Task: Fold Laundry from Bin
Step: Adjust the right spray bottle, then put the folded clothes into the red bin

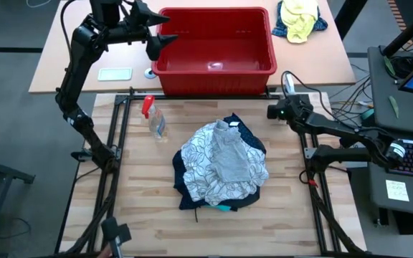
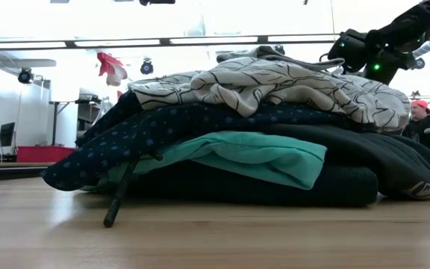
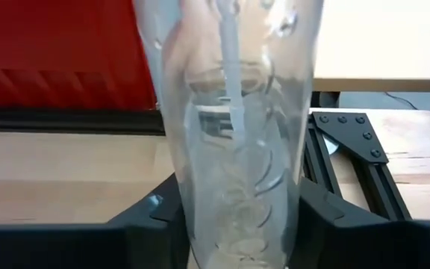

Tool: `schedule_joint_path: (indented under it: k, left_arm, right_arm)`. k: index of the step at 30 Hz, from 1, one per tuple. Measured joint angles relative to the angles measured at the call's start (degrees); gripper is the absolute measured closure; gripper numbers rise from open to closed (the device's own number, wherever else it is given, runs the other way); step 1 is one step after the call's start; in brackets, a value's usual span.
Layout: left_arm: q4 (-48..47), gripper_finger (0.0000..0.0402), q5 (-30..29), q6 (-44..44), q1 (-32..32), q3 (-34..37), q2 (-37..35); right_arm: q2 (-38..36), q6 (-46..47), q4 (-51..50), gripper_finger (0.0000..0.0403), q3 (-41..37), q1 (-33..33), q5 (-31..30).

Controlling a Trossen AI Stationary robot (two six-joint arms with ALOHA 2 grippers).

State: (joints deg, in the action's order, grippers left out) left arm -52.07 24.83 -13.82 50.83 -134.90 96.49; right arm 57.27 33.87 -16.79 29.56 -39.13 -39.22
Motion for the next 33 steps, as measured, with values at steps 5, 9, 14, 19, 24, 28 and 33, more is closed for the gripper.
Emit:
schedule_joint_path:
  k: [5,9,14,19,24,28,33]
  left_arm:
    - [0.0,0.0059,1.6,0.2,0.0,0.0,0.0]
    - [-0.1,0.0059,1.7,0.2,-0.1,0.0,0.0]
    - [-0.4,0.0059,1.7,0.5,-0.2,-0.1,0.0]
    - [-0.7,0.0059,1.9,0.9,-0.6,0.0,0.0]
    - [-1.7,0.0059,5.8,0.9,-1.2,0.0,0.0]
    - [-2.8,0.0059,6.1,0.4,-2.1,0.0,0.0]
    - [-3.8,0.0070,6.1,-0.7,-3.6,0.0,0.0]
  right_arm:
    - [-0.4,1.6,-1.1,0.0195,0.1,0.0,0.7]
    - [-0.7,2.0,-2.6,0.0151,1.4,0.0,3.0]
    - [-1.2,2.6,-5.4,0.0113,2.2,0.0,6.2]
    - [-2.4,4.5,-7.8,0.0088,2.8,0.0,9.4]
    - [-4.8,8.7,-11.0,0.0077,2.9,0.0,10.0]
    - [-7.5,9.7,-12.4,0.0077,2.9,0.0,12.0]
    - [-10.7,10.9,-13.5,0.0078,2.9,0.2,15.9]
